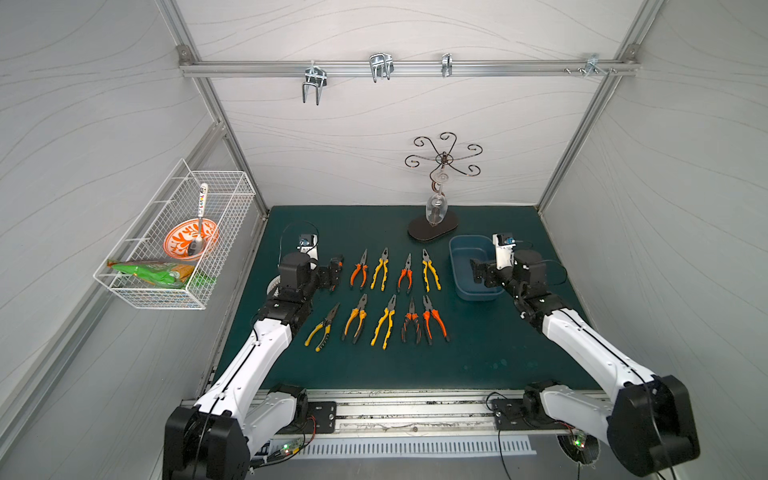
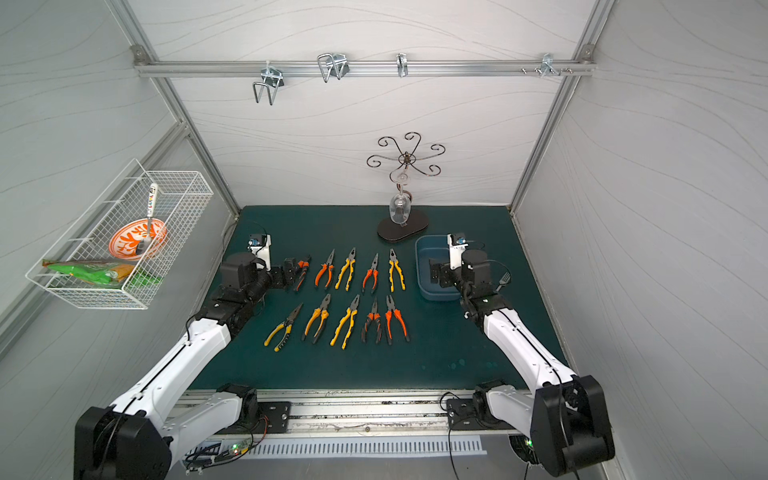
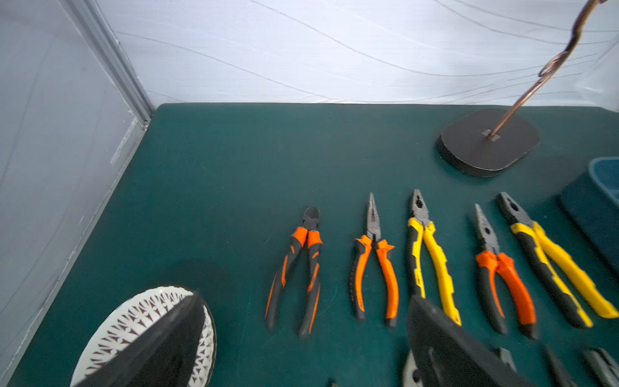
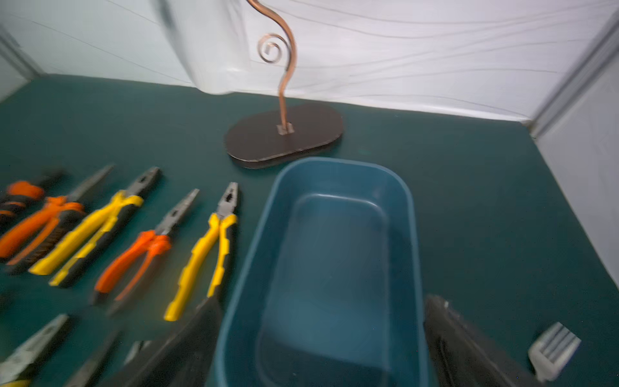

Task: Take the pliers out of the storage box
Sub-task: Reset both arms

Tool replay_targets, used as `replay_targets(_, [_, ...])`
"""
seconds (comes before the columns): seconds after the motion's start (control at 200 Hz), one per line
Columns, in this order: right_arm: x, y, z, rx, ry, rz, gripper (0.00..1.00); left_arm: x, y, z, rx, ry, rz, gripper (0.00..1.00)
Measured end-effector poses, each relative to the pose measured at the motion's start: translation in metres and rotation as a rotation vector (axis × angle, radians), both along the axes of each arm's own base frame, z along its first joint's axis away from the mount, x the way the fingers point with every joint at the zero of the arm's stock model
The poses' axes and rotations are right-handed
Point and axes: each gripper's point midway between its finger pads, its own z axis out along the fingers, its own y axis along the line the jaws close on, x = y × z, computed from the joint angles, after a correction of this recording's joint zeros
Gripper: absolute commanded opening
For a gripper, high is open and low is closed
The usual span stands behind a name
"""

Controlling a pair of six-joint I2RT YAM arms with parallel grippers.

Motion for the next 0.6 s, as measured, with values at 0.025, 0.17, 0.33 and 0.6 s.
replay_targets(0.025, [0.0, -0.007, -0.005, -0.012, -0.001, -0.024, 0.99, 0.0, 0.002, -0.008, 0.011, 0.003, 0.006, 0.99])
replay_targets(0.17, [0.004, -0.042, -0.034, -0.041, -0.007, -0.147, 0.99, -0.005, 0.015, -0.048, 0.062, 0.016, 0.033, 0.99])
replay_targets(0.33, [0.004, -0.066, -0.072, -0.033, 0.0, -0.239, 0.99, -0.018, 0.036, -0.089, 0.098, 0.036, 0.085, 0.99])
replay_targets(0.6, [0.02, -0.065, -0.088, 0.01, -0.075, -0.255, 0.99, -0.007, 0.054, -0.105, 0.084, 0.026, 0.112, 0.98])
